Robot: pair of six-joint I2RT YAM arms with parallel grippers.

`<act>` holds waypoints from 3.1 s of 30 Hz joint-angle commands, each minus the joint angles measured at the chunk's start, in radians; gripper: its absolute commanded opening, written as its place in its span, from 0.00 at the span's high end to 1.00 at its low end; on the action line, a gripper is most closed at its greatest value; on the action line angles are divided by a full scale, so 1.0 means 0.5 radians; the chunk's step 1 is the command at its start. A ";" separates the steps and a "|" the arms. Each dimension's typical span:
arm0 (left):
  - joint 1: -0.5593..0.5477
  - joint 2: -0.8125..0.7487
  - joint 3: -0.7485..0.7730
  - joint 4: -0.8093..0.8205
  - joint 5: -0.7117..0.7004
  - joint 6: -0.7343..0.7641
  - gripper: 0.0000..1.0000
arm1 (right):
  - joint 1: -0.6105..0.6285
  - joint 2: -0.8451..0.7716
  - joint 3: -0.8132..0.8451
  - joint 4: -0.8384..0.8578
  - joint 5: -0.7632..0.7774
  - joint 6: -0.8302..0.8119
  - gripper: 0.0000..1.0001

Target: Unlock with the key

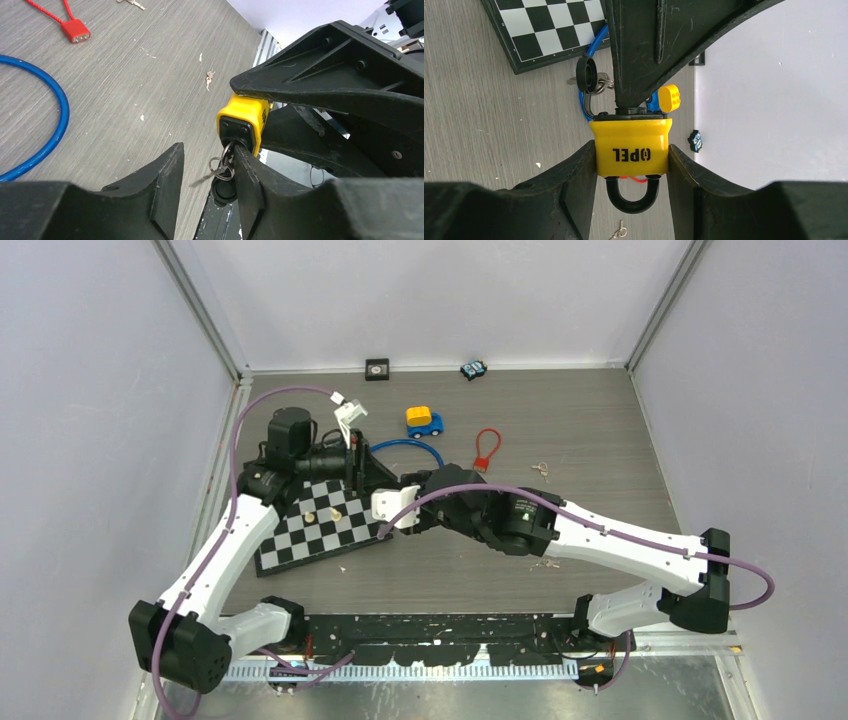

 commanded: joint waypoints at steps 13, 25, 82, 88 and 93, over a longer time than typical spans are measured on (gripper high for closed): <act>0.255 -0.031 0.356 -0.478 0.362 0.499 0.18 | -0.108 -0.004 0.383 -0.171 -0.192 0.204 1.00; 0.644 0.166 0.695 -1.453 0.335 1.428 0.16 | -0.463 0.225 0.958 -0.870 -0.700 0.534 1.00; 0.095 0.582 -0.060 0.780 0.460 -0.891 0.72 | -0.719 0.484 0.683 -0.587 -1.039 0.839 1.00; 0.101 0.561 -0.061 0.777 0.474 -0.882 0.67 | -0.718 0.463 0.666 -0.587 -1.022 0.829 1.00; 0.116 0.533 -0.063 0.761 0.482 -0.873 0.58 | -0.718 0.456 0.660 -0.587 -1.014 0.823 1.00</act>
